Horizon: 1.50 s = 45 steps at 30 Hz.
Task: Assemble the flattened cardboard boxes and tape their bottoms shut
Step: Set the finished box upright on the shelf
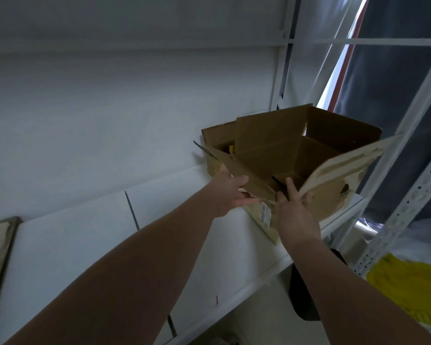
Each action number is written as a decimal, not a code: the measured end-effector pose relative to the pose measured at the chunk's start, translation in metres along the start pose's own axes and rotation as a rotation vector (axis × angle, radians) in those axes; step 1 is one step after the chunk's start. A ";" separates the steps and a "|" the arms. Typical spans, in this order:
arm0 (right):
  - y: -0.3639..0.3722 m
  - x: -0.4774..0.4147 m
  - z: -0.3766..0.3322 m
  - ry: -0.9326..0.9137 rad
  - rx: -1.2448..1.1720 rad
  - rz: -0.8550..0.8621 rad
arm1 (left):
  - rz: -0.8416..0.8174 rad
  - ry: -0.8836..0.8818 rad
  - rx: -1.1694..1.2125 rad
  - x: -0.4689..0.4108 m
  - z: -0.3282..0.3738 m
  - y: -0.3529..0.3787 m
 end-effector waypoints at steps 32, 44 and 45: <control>0.155 0.261 -0.338 -0.613 -0.532 -0.558 | 0.978 -0.768 -1.380 0.414 -0.158 -0.325; 0.213 0.314 -0.387 -0.666 -0.389 -0.737 | 0.994 -0.547 -1.260 0.434 -0.192 -0.338; 0.215 0.313 -0.387 -0.638 -0.419 -0.760 | 1.006 -0.505 -1.250 0.433 -0.190 -0.336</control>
Point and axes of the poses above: each hand's wrist, its own x-axis away from the middle knuckle, its own y-axis out of the palm, z = x × y, the point moved 3 cm from there along -x, towards the middle knuckle, and after that the axes turned 13 degrees about -x, right-handed, at the moved point
